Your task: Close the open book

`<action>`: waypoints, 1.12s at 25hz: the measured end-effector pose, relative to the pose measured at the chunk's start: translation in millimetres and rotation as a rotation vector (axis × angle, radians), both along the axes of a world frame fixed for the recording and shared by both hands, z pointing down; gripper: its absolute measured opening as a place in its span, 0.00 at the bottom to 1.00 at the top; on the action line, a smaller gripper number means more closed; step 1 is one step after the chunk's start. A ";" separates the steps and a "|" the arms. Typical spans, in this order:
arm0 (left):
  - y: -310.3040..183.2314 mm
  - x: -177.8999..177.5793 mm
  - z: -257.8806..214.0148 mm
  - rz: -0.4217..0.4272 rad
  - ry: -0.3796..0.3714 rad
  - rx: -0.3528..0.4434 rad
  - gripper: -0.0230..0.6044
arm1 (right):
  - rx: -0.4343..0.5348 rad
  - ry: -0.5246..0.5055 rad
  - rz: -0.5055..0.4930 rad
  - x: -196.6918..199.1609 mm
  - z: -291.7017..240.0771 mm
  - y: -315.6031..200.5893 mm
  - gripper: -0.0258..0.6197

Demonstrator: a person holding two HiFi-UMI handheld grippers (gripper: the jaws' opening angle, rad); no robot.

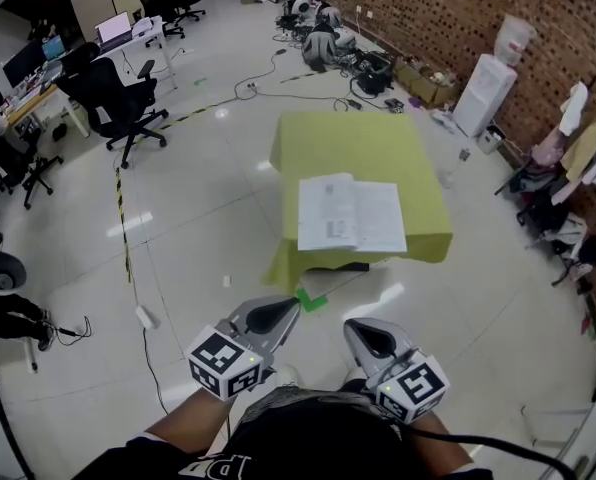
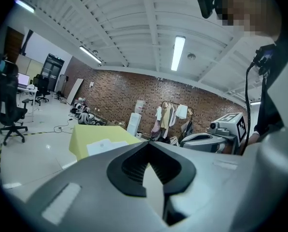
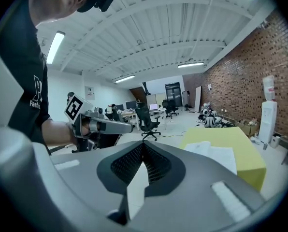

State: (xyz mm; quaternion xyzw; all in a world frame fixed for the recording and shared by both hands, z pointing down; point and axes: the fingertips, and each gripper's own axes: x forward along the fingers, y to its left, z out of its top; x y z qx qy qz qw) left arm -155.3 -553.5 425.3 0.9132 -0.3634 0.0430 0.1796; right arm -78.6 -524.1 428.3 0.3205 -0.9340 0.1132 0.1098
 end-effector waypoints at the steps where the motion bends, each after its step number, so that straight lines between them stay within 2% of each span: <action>1: -6.9 -3.8 1.4 -0.007 0.000 0.000 0.05 | -0.005 -0.001 -0.001 -2.6 0.8 -6.0 0.05; 5: -26.4 -5.8 11.2 -0.034 0.016 -0.027 0.05 | -0.020 0.009 -0.024 -4.4 6.0 -22.5 0.05; 10: -56.6 18.2 22.6 -0.057 0.004 -0.034 0.05 | -0.006 0.002 -0.062 15.8 13.6 -58.2 0.05; 13: -78.0 37.8 21.5 -0.089 0.008 -0.045 0.05 | -0.017 -0.001 -0.090 34.9 12.2 -85.6 0.05; 18: -123.4 78.5 22.9 -0.156 -0.007 -0.047 0.05 | 0.022 -0.030 -0.133 84.3 -2.8 -139.7 0.05; 20: -139.6 92.0 25.8 -0.195 -0.031 -0.041 0.05 | 0.024 -0.034 -0.145 106.6 -3.1 -155.8 0.05; 24: -167.2 103.2 49.1 -0.283 -0.130 -0.062 0.05 | 0.020 -0.040 -0.159 147.7 1.7 -178.7 0.05; 28: -179.3 104.3 68.7 -0.373 -0.162 -0.117 0.05 | 0.004 -0.039 -0.181 180.5 12.6 -194.5 0.05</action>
